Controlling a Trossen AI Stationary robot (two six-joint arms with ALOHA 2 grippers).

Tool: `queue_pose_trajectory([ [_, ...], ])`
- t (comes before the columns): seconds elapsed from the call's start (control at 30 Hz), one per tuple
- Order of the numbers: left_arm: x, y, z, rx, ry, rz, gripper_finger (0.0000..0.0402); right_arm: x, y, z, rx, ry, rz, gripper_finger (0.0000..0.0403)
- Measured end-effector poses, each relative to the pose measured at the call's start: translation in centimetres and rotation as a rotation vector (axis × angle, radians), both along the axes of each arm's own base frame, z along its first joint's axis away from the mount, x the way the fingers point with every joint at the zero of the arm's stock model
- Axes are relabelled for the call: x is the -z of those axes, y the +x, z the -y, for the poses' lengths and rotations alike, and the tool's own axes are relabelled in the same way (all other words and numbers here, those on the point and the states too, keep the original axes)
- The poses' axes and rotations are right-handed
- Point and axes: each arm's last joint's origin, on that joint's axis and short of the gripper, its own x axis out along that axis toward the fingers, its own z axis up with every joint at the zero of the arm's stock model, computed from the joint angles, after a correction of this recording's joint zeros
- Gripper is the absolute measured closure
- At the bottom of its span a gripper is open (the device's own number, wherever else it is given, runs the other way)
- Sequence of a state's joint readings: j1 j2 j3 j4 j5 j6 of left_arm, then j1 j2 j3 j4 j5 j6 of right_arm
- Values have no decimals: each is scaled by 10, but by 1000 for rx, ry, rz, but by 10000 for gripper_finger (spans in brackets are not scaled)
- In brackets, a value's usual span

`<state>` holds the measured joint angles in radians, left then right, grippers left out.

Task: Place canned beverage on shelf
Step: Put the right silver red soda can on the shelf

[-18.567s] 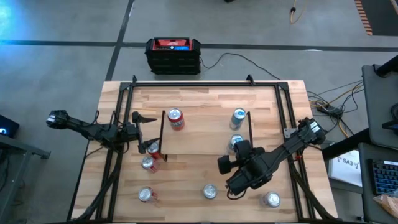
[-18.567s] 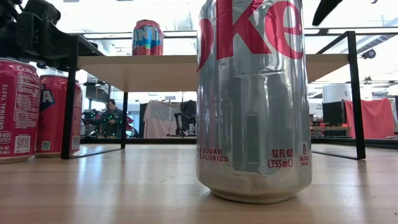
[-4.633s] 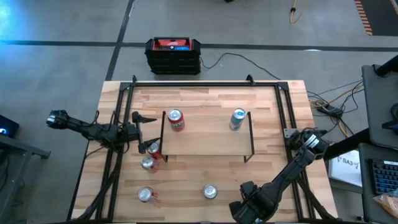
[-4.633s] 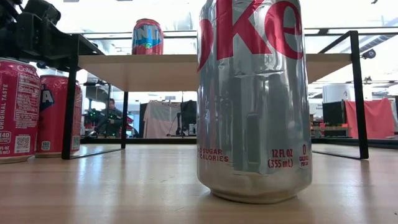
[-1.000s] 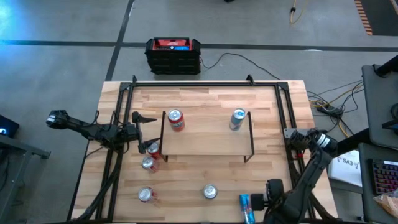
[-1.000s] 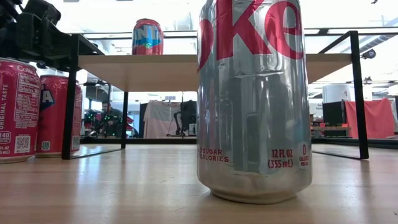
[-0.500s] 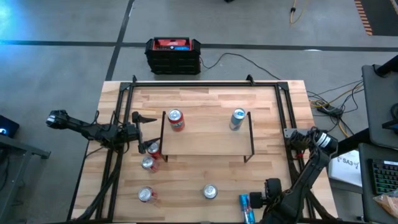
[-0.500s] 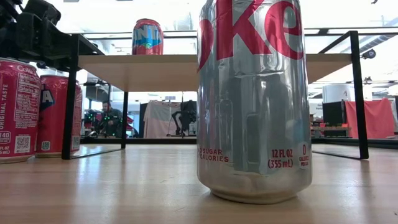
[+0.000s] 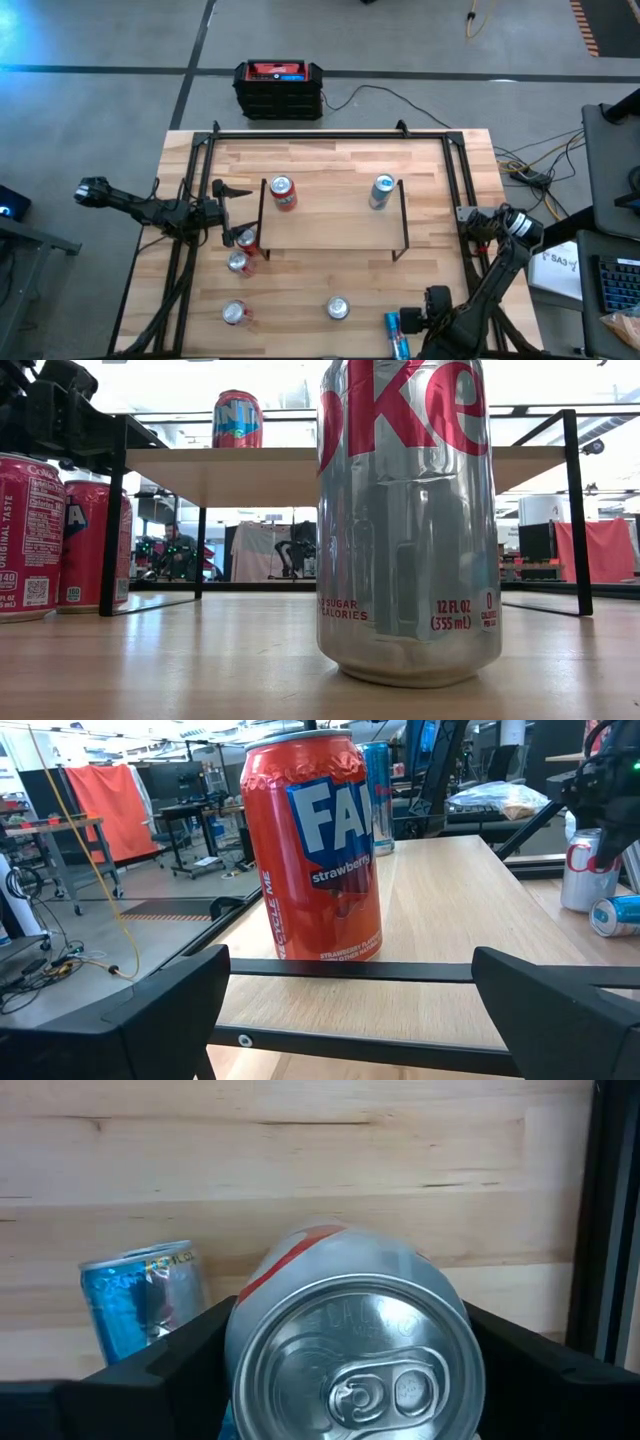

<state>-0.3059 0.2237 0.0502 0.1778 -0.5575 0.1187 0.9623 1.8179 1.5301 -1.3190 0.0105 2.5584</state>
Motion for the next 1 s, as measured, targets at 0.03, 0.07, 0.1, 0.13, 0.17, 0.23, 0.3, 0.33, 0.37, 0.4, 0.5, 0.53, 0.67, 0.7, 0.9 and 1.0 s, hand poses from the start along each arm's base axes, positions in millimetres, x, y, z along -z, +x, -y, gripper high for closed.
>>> queue_pose_trajectory([
  [0.03,0,0,0,0,0,0,2,-1,0,0,0,2,1,110],
  [0.07,0,0,0,0,0,0,2,-2,1,-1,-1,7,5,110],
  [0.1,0,0,0,0,0,0,2,-5,1,-2,-2,14,8,110],
  [0.13,0,0,0,0,0,0,2,-8,2,-2,-3,25,15,110],
  [0.17,0,0,0,0,0,0,2,-12,2,-3,-3,38,24,110],
  [0.23,0,0,0,0,0,0,2,-22,1,-1,-15,47,30,110],
  [0.3,0,0,0,0,0,0,2,-30,0,1,-35,49,30,110],
  [0.33,0,0,0,0,0,0,2,-32,-1,2,-38,46,28,110],
  [0.37,0,0,0,0,0,0,2,-35,-1,2,-43,40,28,110],
  [0.4,0,0,0,0,0,0,2,-38,-1,3,-48,34,32,110],
  [0.5,0,0,0,0,0,0,2,-51,2,7,-66,33,34,110],
  [0.53,0,0,0,0,0,0,2,-56,3,9,-75,28,32,110],
  [0.67,0,0,0,0,0,0,2,-71,10,16,-127,32,33,108],
  [0.7,0,0,0,0,0,0,2,-74,13,18,-143,31,40,106],
  [0.9,0,0,0,0,0,0,2,-90,30,31,-243,21,94,101],
  [1.0,0,0,0,0,0,0,2,-97,39,38,-298,27,114,100],
])
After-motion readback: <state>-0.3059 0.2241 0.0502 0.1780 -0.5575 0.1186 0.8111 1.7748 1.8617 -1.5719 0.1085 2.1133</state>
